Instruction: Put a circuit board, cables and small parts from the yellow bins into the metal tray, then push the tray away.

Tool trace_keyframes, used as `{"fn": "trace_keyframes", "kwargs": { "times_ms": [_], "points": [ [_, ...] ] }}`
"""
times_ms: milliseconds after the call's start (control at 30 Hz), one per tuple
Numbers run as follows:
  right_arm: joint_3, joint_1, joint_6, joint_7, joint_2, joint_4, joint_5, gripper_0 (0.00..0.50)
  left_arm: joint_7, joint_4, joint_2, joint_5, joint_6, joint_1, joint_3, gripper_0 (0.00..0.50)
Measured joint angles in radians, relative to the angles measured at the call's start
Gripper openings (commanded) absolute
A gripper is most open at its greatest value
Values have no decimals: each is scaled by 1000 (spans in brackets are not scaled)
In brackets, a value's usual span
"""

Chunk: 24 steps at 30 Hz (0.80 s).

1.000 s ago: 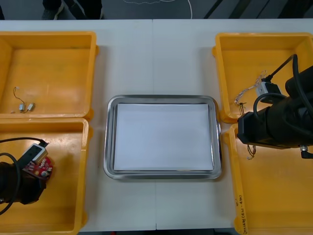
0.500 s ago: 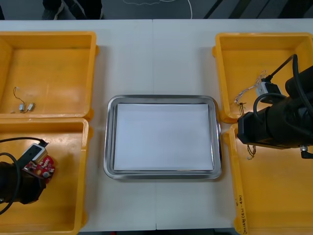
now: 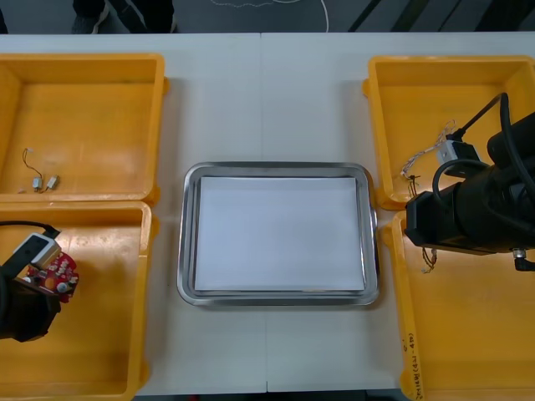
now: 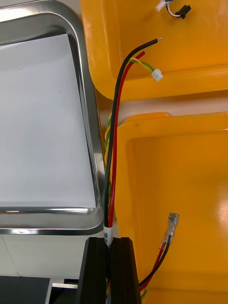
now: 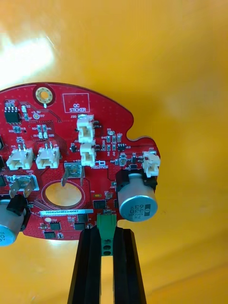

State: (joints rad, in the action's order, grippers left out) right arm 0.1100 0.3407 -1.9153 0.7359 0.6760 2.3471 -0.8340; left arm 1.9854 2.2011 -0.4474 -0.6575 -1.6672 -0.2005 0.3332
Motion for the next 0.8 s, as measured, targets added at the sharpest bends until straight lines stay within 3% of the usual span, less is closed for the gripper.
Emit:
{"fn": "trace_keyframes", "kwargs": {
  "times_ms": [200,533,633,800],
  "points": [
    [0,0,0,0,0,0,-2,0,0,61,0,-80,-31,0,85,0],
    [0,0,0,0,0,0,-3,0,-21,205,-34,-135,-166,2,129,0],
    [0,0,0,0,0,0,-3,0,-111,233,-56,-136,-229,20,129,0],
    [0,0,0,0,0,0,-3,0,-401,268,-89,-138,-244,80,129,0]
  ]
}}
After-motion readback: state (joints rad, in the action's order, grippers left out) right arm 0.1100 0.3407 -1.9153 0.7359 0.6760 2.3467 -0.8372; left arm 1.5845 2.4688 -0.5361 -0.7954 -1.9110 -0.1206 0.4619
